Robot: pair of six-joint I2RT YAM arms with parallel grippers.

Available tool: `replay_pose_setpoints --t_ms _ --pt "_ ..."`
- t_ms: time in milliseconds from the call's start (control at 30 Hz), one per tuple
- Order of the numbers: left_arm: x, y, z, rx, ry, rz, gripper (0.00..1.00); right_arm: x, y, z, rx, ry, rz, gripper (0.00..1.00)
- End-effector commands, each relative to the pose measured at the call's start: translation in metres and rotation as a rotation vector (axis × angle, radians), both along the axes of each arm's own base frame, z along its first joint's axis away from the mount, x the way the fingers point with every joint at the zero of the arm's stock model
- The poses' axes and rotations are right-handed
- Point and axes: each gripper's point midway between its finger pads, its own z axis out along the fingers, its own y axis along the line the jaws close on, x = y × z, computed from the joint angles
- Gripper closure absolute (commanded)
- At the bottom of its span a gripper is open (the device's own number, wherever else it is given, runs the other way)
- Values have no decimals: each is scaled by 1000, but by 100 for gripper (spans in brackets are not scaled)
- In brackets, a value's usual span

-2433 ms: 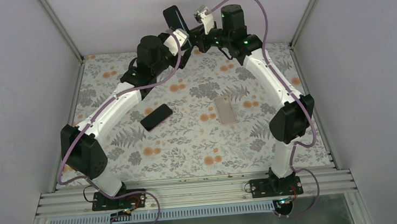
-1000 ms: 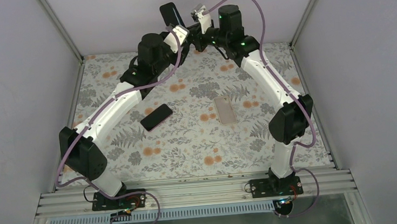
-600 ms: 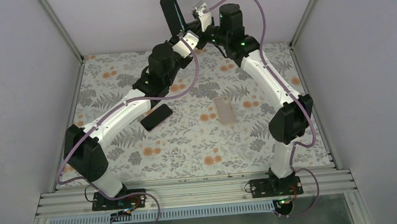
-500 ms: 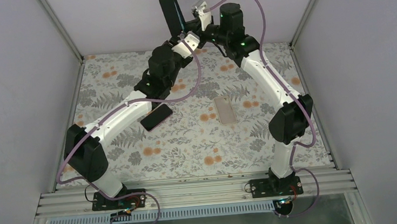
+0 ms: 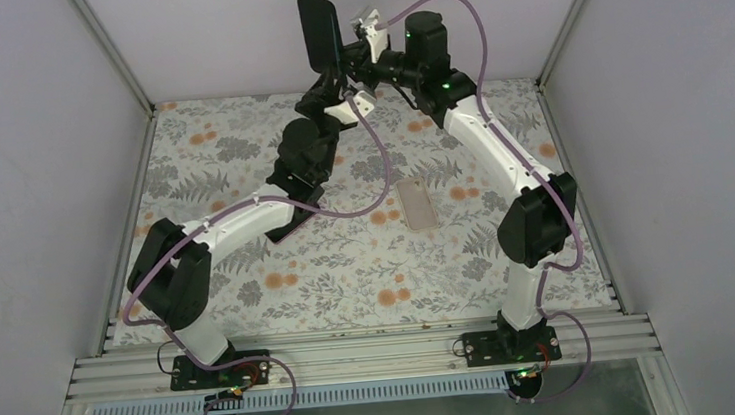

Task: Take the phone out of the phone case
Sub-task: Remove the phone case from the phone.

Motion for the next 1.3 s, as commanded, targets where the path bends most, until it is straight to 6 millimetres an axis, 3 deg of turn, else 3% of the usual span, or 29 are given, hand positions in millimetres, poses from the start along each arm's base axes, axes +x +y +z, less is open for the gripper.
replay_pose_setpoints --t_ms 0,300,567,933,1100,1267 --pt "-36 91 104 -253 -359 247 68 -49 23 -56 -62 263 229 96" --pt "-63 68 87 -129 -483 237 68 -34 23 -69 -72 291 176 97" --pt "-70 62 75 -88 -507 233 65 -19 14 -73 -66 316 129 97" --pt "-61 52 62 -28 -537 279 65 -27 14 -76 -37 356 184 97" --pt "-56 54 64 -40 -530 303 75 -32 13 -72 -34 347 193 97" --pt "-55 58 67 -53 -526 316 78 -35 11 -66 -30 334 197 97"
